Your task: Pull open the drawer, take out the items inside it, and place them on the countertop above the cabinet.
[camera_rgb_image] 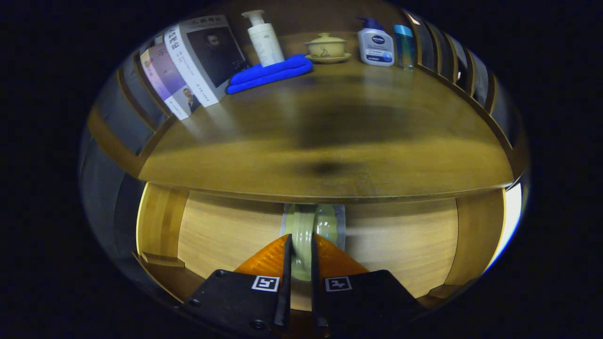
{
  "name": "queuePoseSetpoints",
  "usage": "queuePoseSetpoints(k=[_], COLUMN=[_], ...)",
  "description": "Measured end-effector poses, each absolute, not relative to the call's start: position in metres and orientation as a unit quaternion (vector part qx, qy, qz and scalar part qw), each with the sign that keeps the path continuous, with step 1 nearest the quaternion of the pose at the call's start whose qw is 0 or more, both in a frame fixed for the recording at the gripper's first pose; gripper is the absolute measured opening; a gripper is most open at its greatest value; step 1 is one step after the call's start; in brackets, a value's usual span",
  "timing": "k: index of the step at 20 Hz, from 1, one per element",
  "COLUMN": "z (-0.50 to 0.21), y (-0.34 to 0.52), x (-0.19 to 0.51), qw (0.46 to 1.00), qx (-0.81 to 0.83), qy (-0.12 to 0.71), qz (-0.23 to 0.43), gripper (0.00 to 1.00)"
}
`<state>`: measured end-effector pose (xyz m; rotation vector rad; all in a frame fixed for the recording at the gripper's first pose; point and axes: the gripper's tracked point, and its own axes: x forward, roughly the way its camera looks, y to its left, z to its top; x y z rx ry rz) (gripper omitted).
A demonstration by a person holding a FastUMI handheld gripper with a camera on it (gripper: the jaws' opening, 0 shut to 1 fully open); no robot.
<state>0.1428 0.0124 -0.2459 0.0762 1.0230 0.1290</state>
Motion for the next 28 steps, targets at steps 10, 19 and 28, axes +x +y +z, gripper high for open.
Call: queuePoseSetpoints(k=[10,19,28], z=[-0.205,-0.141,-0.104], y=[0.035,0.043,0.026], x=[0.091,0.089,0.146], qw=[0.864,0.882,0.903], qx=[0.030,0.065,0.079], qy=[0.481,0.432,0.395], qz=[0.146,0.178,0.149], gripper=[0.21,0.21,0.21])
